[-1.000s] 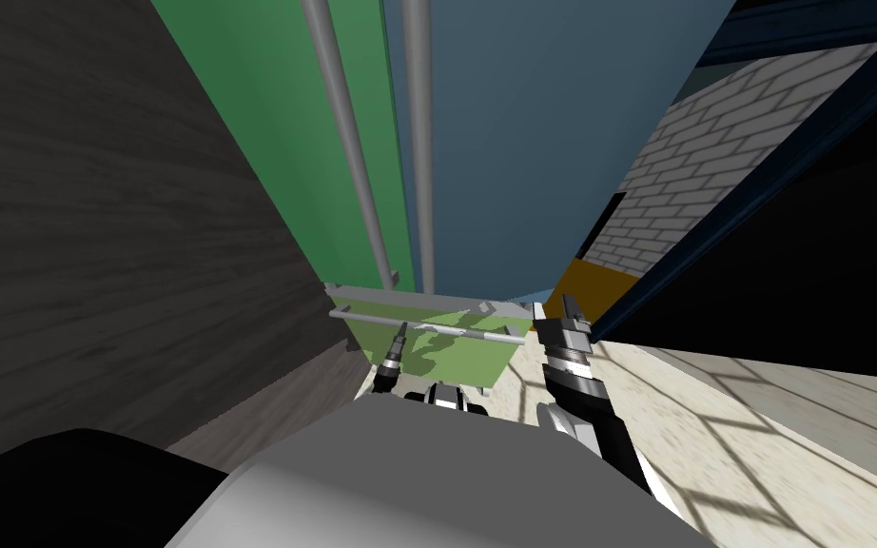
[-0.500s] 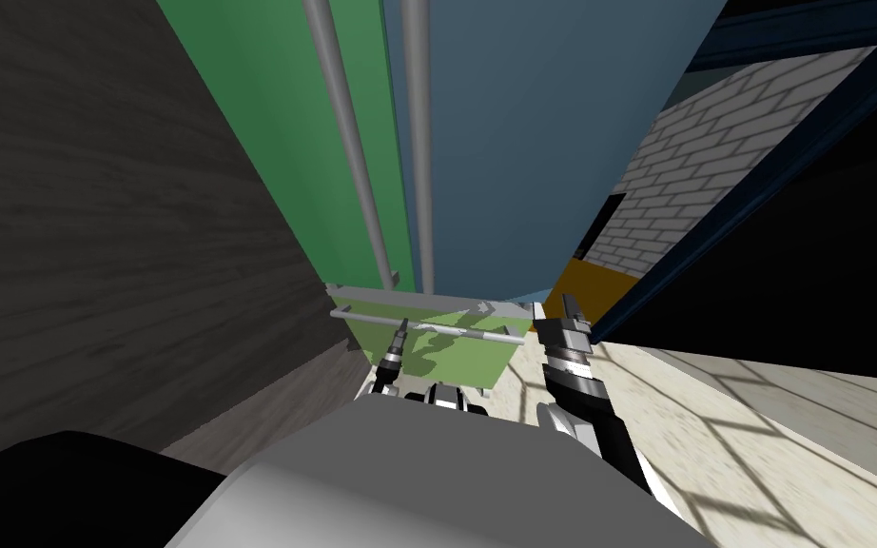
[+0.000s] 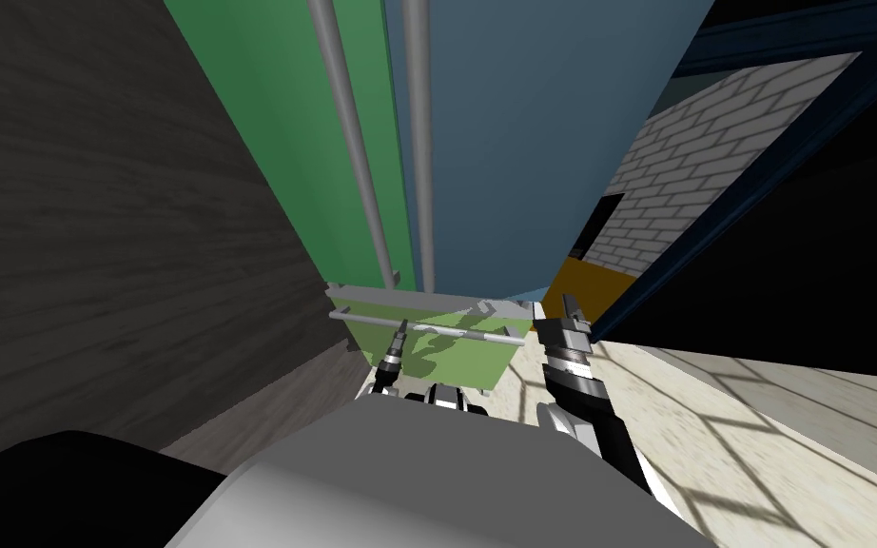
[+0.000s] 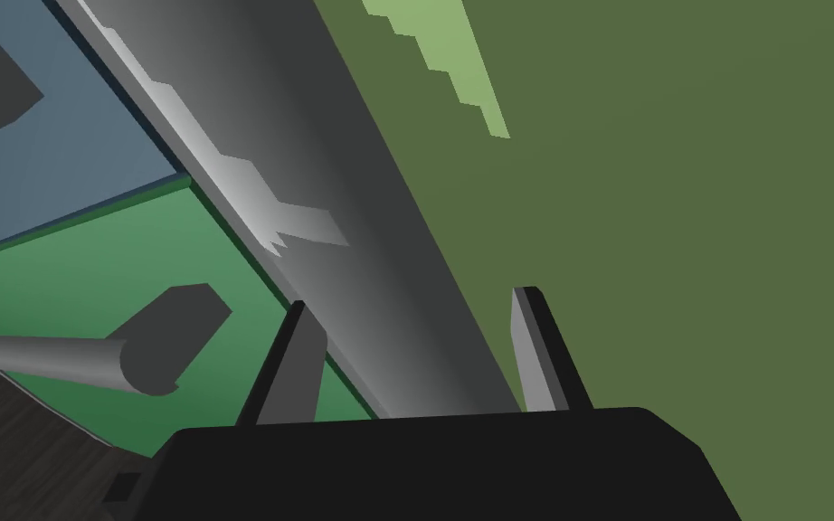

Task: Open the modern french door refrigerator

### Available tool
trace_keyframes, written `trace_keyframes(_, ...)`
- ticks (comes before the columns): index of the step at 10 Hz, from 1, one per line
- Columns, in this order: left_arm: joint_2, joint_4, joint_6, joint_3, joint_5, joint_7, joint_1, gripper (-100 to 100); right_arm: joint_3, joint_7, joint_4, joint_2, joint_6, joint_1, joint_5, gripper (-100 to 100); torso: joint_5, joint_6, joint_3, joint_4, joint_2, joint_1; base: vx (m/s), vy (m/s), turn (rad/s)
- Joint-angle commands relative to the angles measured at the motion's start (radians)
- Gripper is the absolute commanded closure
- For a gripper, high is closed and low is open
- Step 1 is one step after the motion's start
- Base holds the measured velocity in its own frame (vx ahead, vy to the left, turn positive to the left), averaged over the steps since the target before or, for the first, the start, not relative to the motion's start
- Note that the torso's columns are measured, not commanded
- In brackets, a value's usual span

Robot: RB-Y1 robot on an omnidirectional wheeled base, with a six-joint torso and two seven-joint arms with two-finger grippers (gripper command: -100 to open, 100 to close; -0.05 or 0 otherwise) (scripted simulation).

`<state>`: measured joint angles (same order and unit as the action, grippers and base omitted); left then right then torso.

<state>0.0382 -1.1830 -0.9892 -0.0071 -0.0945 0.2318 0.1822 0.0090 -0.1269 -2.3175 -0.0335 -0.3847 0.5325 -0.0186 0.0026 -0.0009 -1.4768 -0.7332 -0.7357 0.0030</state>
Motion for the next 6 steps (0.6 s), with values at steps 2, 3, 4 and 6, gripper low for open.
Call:
trace_keyframes(2, 0.008, -0.004, 0.063, 0.001, -0.002, -0.008, -0.017, 100, 0.000, 0.000, 0.000, 0.000, 0.000, 0.000, 0.000, 0, 0.000, -0.001, 0.003, -0.001, -0.004, 0.001, -0.177, -0.007, 0.023)
trace_keyframes(3, 0.011, -0.008, 0.085, 0.000, -0.003, -0.012, -0.024, 100, 0.000, 0.000, 0.000, 0.000, 0.000, 0.000, 0.000, 0, -0.001, -0.001, 0.000, -0.001, 0.000, 0.000, -0.150, -0.011, 0.028)
trace_keyframes(4, 0.013, -0.010, 0.096, 0.000, -0.003, -0.014, -0.027, 100, 0.000, 0.000, 0.000, 0.000, 0.000, 0.000, 0.000, 0, -0.001, -0.001, -0.002, -0.001, 0.003, 0.000, -0.127, -0.008, 0.020)
trace_keyframes(6, 0.028, 0.040, 0.070, 0.030, 0.009, -0.011, -0.071, 100, 0.000, 0.000, 0.000, 0.000, 0.000, 0.000, 0.000, 0, -0.002, 0.000, -0.004, -0.001, 0.007, -0.001, -0.088, -0.004, -0.100)
